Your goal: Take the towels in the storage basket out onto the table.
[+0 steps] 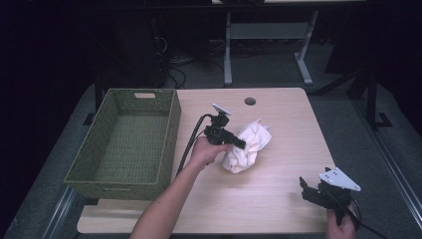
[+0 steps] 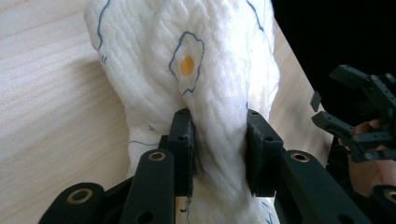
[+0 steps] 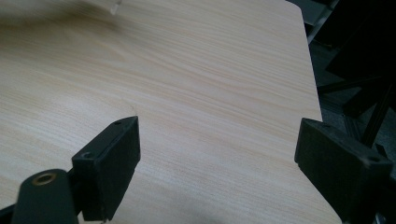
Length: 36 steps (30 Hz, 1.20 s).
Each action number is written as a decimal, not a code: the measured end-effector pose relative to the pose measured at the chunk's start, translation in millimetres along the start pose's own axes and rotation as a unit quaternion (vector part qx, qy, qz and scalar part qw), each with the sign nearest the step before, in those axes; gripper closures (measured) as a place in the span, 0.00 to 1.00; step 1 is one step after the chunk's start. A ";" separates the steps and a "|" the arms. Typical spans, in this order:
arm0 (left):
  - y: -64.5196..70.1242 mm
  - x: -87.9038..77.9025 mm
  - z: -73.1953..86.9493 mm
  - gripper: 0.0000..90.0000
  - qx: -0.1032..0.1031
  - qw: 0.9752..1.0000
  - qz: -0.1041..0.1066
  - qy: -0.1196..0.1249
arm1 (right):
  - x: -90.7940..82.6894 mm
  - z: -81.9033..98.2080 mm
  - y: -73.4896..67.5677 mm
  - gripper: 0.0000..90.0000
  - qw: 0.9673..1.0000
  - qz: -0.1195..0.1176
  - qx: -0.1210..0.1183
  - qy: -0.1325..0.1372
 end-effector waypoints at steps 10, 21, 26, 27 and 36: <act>-4.5 10.3 5.0 0.68 -0.009 1.000 -0.012 -0.005 | 0.4 -0.1 -0.6 0.15 1.000 -0.002 -0.001 0.000; 0.2 0.8 9.2 0.58 -0.010 1.000 -0.001 0.016 | 1.0 -0.7 -3.3 0.15 1.000 -0.005 -0.003 -0.001; 0.6 -6.9 14.7 0.54 0.004 1.000 0.007 0.030 | 0.3 -1.4 -2.6 0.15 1.000 -0.006 -0.002 0.002; 0.4 -8.5 17.2 0.54 0.007 1.000 0.003 0.030 | 0.3 -1.4 -2.5 0.15 1.000 -0.005 -0.001 0.003; 9.9 -23.9 30.7 0.51 0.031 0.998 0.003 0.051 | 1.5 -0.7 -2.8 0.15 1.000 -0.004 -0.003 -0.002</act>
Point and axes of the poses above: each handheld gripper's, and its own axes: x roughly forward along the jaws, z roughly out of its underside, y roughly to its right, the point moved 1 cm from there along x, roughly forward along the jaws, and after that the axes turned 8 degrees about -z, right-handed, at the moved point
